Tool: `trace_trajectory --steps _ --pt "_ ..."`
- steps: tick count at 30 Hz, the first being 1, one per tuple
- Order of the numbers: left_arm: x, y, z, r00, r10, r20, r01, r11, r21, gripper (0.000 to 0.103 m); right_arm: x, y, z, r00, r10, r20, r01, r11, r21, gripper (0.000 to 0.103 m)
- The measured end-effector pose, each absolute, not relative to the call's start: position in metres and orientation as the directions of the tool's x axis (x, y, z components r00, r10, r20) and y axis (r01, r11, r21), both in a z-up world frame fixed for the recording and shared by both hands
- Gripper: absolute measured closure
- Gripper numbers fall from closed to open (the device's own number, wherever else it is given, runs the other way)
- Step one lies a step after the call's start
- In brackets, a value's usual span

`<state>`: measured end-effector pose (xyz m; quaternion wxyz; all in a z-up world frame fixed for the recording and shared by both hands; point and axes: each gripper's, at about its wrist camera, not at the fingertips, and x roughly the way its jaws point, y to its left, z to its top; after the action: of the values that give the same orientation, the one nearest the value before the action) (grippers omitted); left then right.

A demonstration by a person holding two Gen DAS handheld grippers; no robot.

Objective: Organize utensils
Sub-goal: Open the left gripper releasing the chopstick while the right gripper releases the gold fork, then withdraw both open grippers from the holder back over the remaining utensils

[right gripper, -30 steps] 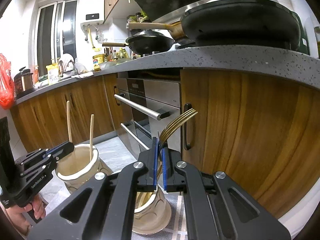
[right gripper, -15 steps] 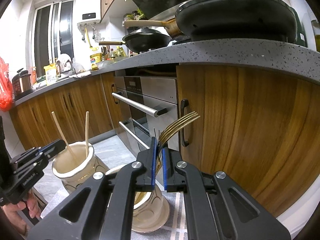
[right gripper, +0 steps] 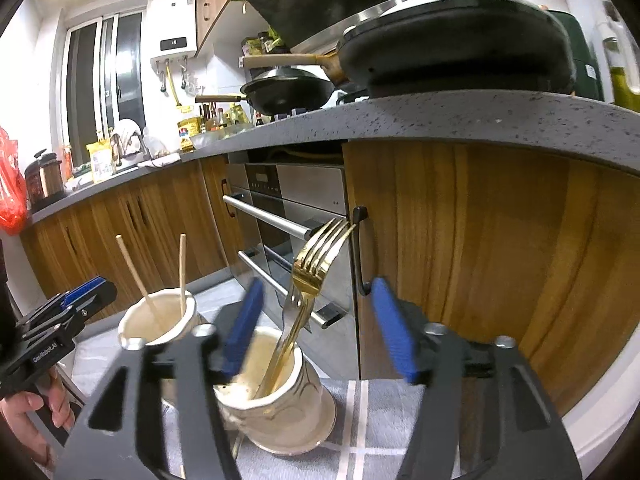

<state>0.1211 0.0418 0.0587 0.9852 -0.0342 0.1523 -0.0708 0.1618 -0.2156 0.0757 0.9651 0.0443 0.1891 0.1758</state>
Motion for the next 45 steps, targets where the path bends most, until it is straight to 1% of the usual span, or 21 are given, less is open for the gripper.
trace_trajectory --steps 1,2,4,5,7,9,12,20,25,28,35,45 --pt "0.117 0.042 0.06 0.943 -0.146 -0.299 0.126 0.988 -0.083 0.048 0.158 -0.218 0.076 0.866 0.356 -0.35 -0.322 0.934 0.152 0.033" --pt "0.114 0.041 0.061 0.944 -0.141 -0.3 0.122 0.989 -0.078 0.043 0.154 -0.221 0.075 0.865 0.355 -0.354 -0.321 0.935 0.153 0.025" --pt "0.106 0.041 0.064 0.946 -0.129 -0.298 0.114 0.991 -0.068 0.028 0.145 -0.227 0.074 0.861 0.359 -0.359 -0.322 0.933 0.16 0.017" --pt "0.1 0.04 0.066 0.947 -0.122 -0.297 0.108 0.992 -0.061 0.024 0.14 -0.23 0.073 0.859 0.361 -0.362 -0.322 0.932 0.164 0.011" --pt "0.091 0.039 0.069 0.946 -0.114 -0.303 0.103 0.993 -0.053 0.015 0.132 -0.235 0.071 0.856 0.357 -0.375 -0.317 0.934 0.165 0.005" --pt "0.082 0.038 0.072 0.945 -0.113 -0.307 0.102 0.993 -0.051 0.011 0.122 -0.24 0.068 0.852 0.352 -0.388 -0.314 0.936 0.159 0.005" --pt "0.067 0.035 0.074 0.944 -0.103 -0.313 0.095 0.995 -0.042 0.009 0.107 -0.245 0.062 0.846 0.331 -0.418 -0.303 0.943 0.134 0.005" --pt "0.034 0.029 0.068 0.919 -0.085 -0.385 0.084 0.996 -0.02 0.007 0.075 -0.256 0.047 0.819 0.312 -0.481 -0.293 0.949 0.116 0.005" --pt "0.021 0.024 0.055 0.885 -0.095 -0.456 0.081 0.995 -0.049 0.007 0.061 -0.263 0.032 0.799 0.295 -0.524 -0.286 0.953 0.1 0.005" --pt "0.016 0.017 0.045 0.867 -0.084 -0.491 0.076 0.996 -0.035 0.007 0.053 -0.269 0.02 0.782 0.285 -0.555 -0.278 0.956 0.098 0.005" --pt "0.009 0.007 0.027 0.832 -0.094 -0.546 0.082 0.996 -0.046 0.007 0.039 -0.277 -0.006 0.744 0.264 -0.614 -0.263 0.96 0.094 0.005" --pt "0.004 -0.015 0.004 0.783 -0.106 -0.614 0.115 0.993 -0.024 0.007 0.02 -0.256 -0.04 0.657 0.281 -0.7 -0.335 0.94 0.063 0.005"
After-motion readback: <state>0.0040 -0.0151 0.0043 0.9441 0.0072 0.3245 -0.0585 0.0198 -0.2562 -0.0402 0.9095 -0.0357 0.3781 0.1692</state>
